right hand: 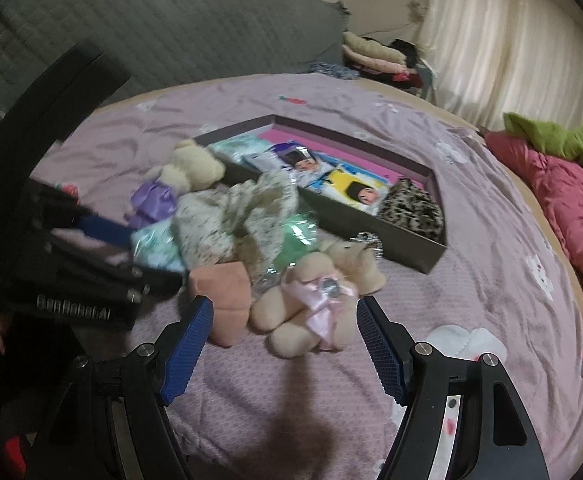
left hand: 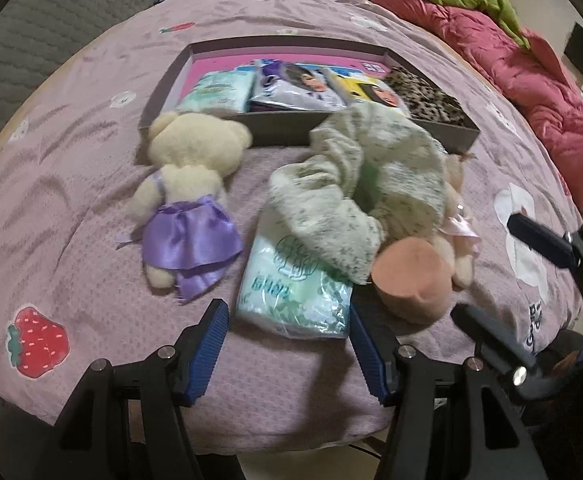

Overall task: Organize soft objects
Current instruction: 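Move the left tool to the large green tissue pack while the right approaches the pink sponge, then grasp the large green tissue pack with the left tool while the right grasps the pink sponge, then lift the tissue pack and pink sponge and carry them over the box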

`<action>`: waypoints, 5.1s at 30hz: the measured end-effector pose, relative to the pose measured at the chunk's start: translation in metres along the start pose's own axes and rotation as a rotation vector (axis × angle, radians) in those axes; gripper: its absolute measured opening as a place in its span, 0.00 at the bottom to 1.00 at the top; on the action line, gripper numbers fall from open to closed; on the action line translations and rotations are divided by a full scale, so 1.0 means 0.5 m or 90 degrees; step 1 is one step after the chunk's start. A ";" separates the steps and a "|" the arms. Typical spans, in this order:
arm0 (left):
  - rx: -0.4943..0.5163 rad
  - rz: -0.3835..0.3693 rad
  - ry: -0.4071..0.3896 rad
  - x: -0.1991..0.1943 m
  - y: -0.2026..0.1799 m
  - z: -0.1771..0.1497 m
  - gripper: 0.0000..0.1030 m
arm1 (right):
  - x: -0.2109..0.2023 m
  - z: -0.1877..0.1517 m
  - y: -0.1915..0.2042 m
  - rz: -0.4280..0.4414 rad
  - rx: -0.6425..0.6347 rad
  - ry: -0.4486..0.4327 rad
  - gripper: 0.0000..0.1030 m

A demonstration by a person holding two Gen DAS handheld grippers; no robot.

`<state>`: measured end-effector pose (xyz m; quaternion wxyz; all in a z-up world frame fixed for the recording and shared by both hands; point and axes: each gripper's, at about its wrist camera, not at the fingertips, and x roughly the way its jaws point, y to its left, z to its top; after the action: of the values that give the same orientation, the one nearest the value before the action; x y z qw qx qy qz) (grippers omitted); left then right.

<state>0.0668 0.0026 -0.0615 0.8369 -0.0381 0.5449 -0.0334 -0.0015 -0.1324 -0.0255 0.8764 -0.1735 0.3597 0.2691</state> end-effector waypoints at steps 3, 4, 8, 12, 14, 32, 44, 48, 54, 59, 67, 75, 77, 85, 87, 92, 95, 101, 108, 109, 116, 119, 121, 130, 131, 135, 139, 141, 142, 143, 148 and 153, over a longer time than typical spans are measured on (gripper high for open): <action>-0.005 -0.007 -0.002 0.001 0.013 0.003 0.58 | 0.014 -0.001 0.017 0.005 -0.022 0.004 0.73; -0.006 -0.013 -0.004 0.000 0.016 0.004 0.58 | 0.018 -0.001 0.022 0.009 -0.029 0.004 0.73; 0.006 -0.026 -0.014 -0.003 0.020 0.010 0.58 | 0.028 0.000 0.043 0.014 -0.056 -0.007 0.74; 0.020 -0.043 -0.020 -0.003 0.020 0.017 0.58 | 0.037 0.002 0.055 0.019 -0.074 -0.015 0.73; 0.022 -0.048 -0.018 -0.001 0.022 0.020 0.58 | 0.042 0.004 0.058 0.023 -0.081 -0.016 0.70; 0.016 -0.062 0.004 0.033 0.023 0.029 0.58 | 0.087 0.015 0.059 0.076 -0.088 0.005 0.39; 0.010 -0.071 -0.002 0.039 0.023 0.035 0.55 | 0.063 0.008 0.024 0.104 -0.028 0.016 0.39; -0.003 -0.080 0.001 0.039 0.028 0.035 0.55 | 0.067 0.005 0.018 0.116 -0.008 0.020 0.39; -0.002 -0.076 -0.003 0.036 0.027 0.029 0.54 | 0.070 0.002 0.021 0.120 -0.010 0.020 0.39; -0.032 -0.096 -0.007 0.032 0.041 0.026 0.51 | 0.058 0.003 0.014 0.118 0.000 0.004 0.38; -0.036 -0.093 -0.010 0.020 0.039 0.016 0.49 | 0.031 0.011 -0.012 0.109 0.034 -0.033 0.38; -0.044 -0.088 -0.022 -0.016 0.050 0.009 0.48 | 0.015 0.017 -0.039 0.112 0.081 -0.056 0.38; -0.049 -0.084 -0.032 -0.029 0.058 0.010 0.48 | 0.010 0.018 -0.044 0.108 0.087 -0.062 0.38; -0.043 -0.075 -0.074 -0.083 0.059 0.024 0.48 | -0.004 0.018 -0.082 0.102 0.143 -0.086 0.38; -0.046 -0.072 -0.084 -0.093 0.061 0.027 0.48 | -0.008 0.017 -0.092 0.096 0.156 -0.091 0.38; -0.056 -0.057 -0.102 -0.109 0.073 0.037 0.49 | -0.011 0.015 -0.121 0.091 0.193 -0.103 0.38; -0.058 -0.052 -0.108 -0.113 0.077 0.041 0.49 | -0.011 0.010 -0.135 0.092 0.215 -0.104 0.38; -0.065 -0.048 -0.114 -0.114 0.082 0.044 0.49 | -0.018 0.008 -0.154 0.079 0.232 -0.112 0.38; -0.056 -0.057 -0.137 -0.133 0.065 0.057 0.49 | -0.017 0.017 -0.153 0.071 0.225 -0.119 0.38; -0.056 -0.060 -0.140 -0.136 0.062 0.059 0.49 | -0.016 0.020 -0.154 0.069 0.223 -0.121 0.38; -0.049 -0.077 -0.147 -0.125 0.030 0.079 0.49 | -0.001 0.035 -0.156 0.062 0.212 -0.128 0.38; -0.043 -0.078 -0.147 -0.116 0.016 0.091 0.49 | 0.005 0.042 -0.164 0.061 0.213 -0.132 0.38; -0.042 -0.081 -0.148 -0.109 0.008 0.101 0.49 | 0.009 0.046 -0.172 0.056 0.214 -0.136 0.38; -0.046 -0.075 -0.161 -0.089 -0.018 0.146 0.49 | 0.034 0.058 -0.223 0.014 0.229 -0.138 0.38; -0.045 -0.074 -0.162 -0.086 -0.022 0.152 0.49 | 0.036 0.059 -0.230 0.007 0.234 -0.138 0.38; -0.045 -0.074 -0.161 -0.071 -0.033 0.171 0.49 | 0.044 0.067 -0.248 -0.013 0.237 -0.140 0.38; -0.042 -0.071 -0.156 -0.055 -0.040 0.186 0.49 | 0.061 0.072 -0.262 -0.018 0.250 -0.132 0.38; -0.042 -0.071 -0.153 -0.047 -0.042 0.192 0.49 | 0.067 0.077 -0.266 -0.018 0.252 -0.133 0.38; -0.040 -0.069 -0.152 -0.042 -0.045 0.197 0.49 | 0.069 0.079 -0.268 -0.018 0.252 -0.135 0.38; -0.038 -0.067 -0.151 -0.038 -0.048 0.200 0.49 | 0.072 0.080 -0.269 -0.019 0.252 -0.136 0.38; -0.036 -0.061 -0.150 -0.015 -0.059 0.220 0.49 | 0.089 0.086 -0.279 -0.023 0.254 -0.136 0.38; -0.032 -0.055 -0.143 0.018 -0.073 0.251 0.49 | 0.115 0.098 -0.293 -0.024 0.254 -0.128 0.38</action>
<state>0.1845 -0.0309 -0.0156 0.8894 -0.0861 0.4461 -0.0516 0.1463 -0.2045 -0.0175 0.9297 0.0242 0.3130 0.1925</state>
